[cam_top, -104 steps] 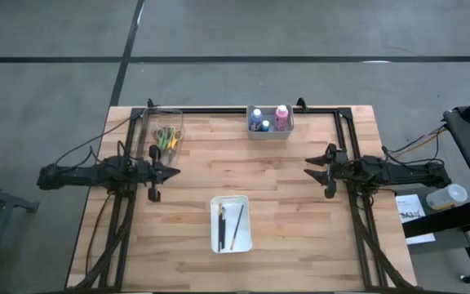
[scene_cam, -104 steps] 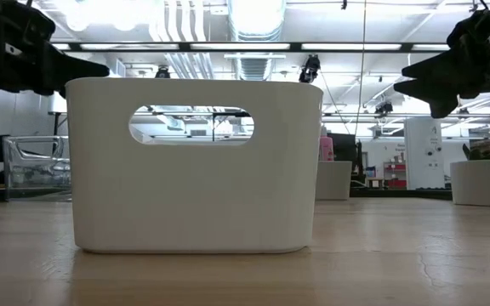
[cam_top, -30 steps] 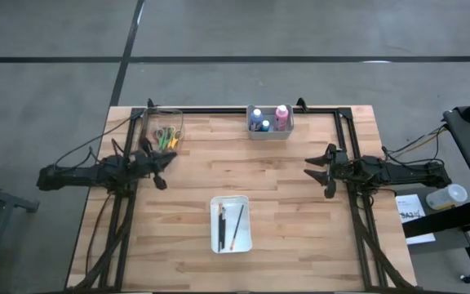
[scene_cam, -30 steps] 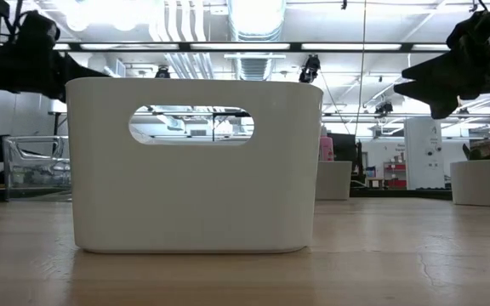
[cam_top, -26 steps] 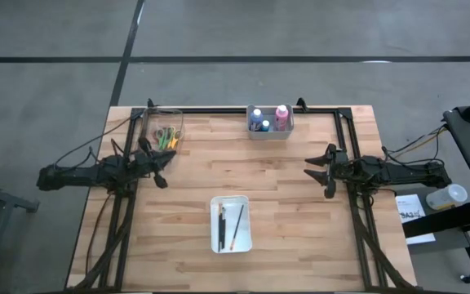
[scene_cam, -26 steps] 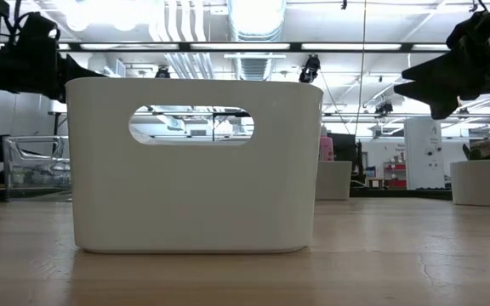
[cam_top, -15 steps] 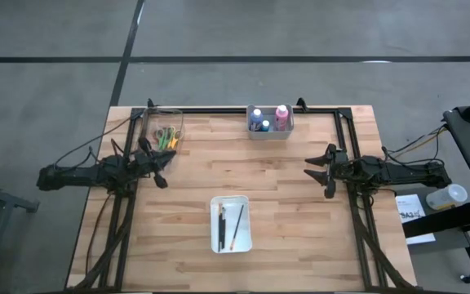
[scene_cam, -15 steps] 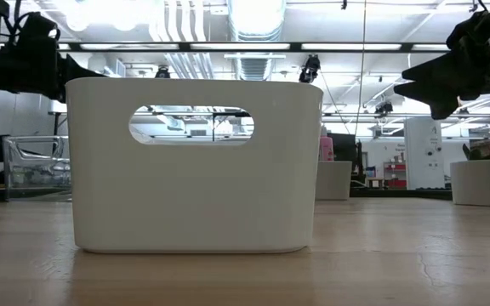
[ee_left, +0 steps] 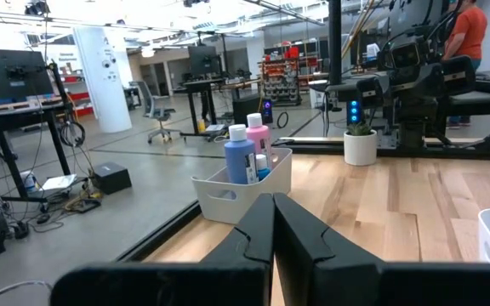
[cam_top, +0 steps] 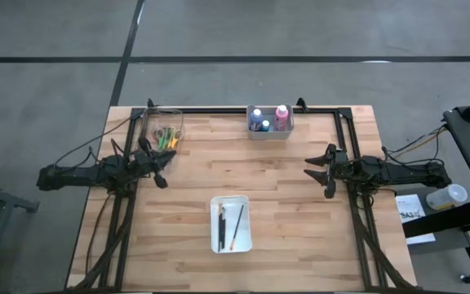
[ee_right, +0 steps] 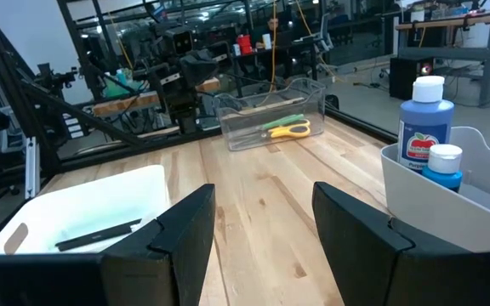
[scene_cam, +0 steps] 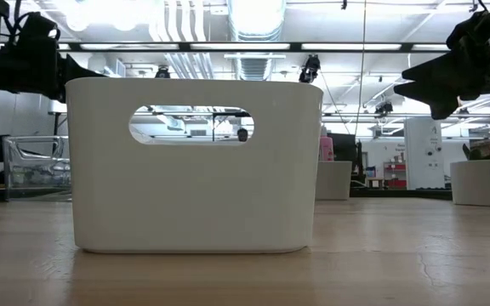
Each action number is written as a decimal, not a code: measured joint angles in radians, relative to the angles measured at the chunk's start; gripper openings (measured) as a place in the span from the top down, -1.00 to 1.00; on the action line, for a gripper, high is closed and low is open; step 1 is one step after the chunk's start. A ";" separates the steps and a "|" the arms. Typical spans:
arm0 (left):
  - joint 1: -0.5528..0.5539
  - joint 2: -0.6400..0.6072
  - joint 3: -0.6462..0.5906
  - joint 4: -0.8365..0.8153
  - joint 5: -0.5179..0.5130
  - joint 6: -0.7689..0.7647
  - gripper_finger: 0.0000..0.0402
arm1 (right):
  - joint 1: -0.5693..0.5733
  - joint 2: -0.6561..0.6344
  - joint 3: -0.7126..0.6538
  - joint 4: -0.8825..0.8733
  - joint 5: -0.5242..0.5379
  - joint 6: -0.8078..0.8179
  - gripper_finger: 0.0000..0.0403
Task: Pick & Place Paint Supplies
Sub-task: Return to home position
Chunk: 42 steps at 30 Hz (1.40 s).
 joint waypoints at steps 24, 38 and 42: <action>0.000 0.000 0.000 0.000 0.000 -0.001 0.96 | 0.000 0.000 0.000 0.000 0.000 0.000 0.04; 0.000 0.030 -0.001 0.007 -0.095 -0.003 0.96 | 0.000 0.000 0.000 0.000 0.000 0.000 0.04; 0.000 0.067 -0.001 0.007 -0.163 -0.007 0.96 | 0.000 0.001 0.000 0.000 -0.001 0.000 0.04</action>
